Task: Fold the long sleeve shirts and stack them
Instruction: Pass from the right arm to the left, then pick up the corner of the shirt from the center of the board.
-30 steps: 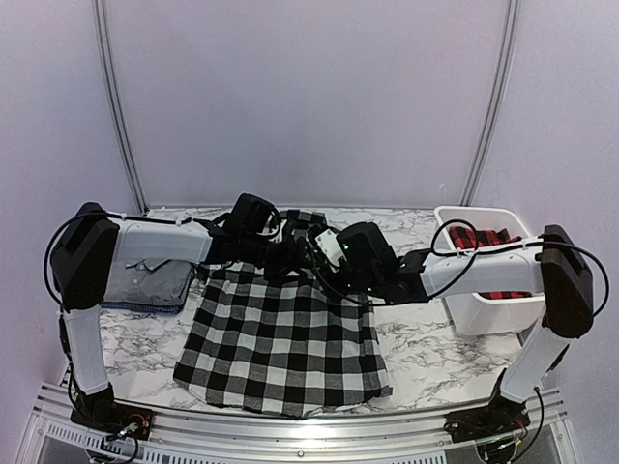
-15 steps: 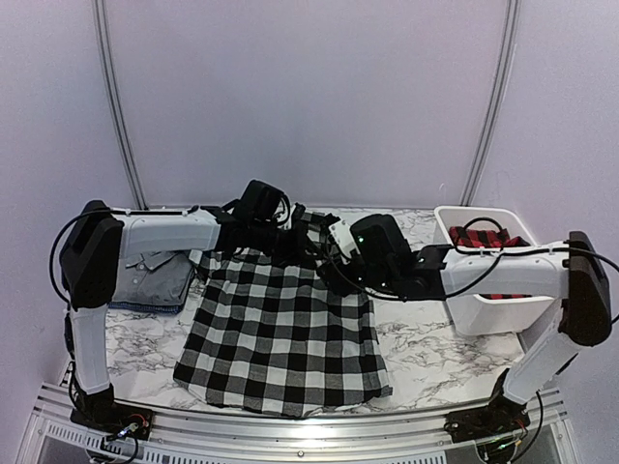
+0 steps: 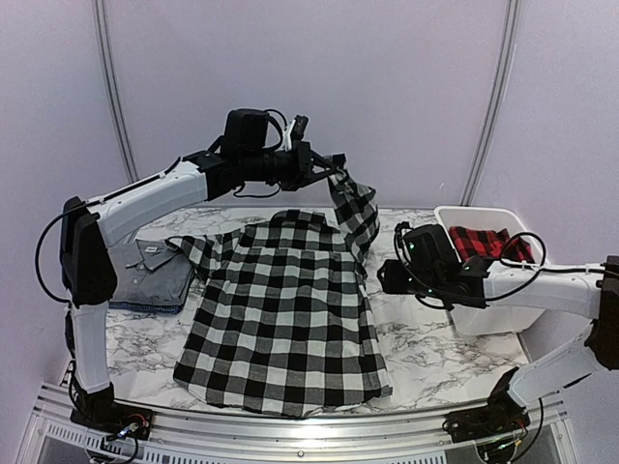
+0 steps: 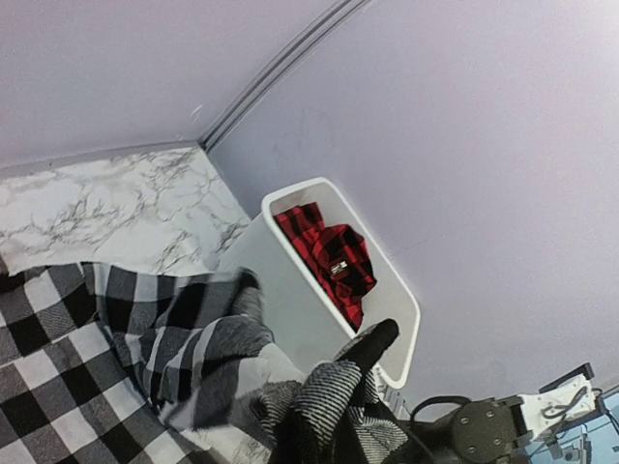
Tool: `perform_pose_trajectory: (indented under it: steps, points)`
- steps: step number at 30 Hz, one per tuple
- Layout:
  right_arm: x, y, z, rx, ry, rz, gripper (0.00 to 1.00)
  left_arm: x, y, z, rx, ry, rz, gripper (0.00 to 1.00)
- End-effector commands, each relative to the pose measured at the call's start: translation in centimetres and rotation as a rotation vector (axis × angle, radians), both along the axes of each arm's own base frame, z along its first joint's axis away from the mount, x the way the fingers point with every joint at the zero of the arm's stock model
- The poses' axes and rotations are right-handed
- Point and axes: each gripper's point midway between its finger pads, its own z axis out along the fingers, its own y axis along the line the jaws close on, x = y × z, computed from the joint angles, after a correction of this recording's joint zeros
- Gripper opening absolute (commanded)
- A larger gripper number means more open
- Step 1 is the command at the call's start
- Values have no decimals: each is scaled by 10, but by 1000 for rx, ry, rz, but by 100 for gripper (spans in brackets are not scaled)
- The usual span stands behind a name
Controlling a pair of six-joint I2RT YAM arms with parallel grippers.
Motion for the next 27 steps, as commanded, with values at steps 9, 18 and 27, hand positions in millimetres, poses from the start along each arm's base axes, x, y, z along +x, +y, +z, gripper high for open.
perform_pose_trajectory:
  steps: [9,18,27]
  points:
    - [30,22,-14,138,57,-57,28,15,5,49,-138,-40,35,0]
    - [-34,17,-43,130,209,107,48,25,33,29,-111,23,137,0]
    - [-158,31,-68,128,444,261,47,26,30,23,-118,42,125,0]
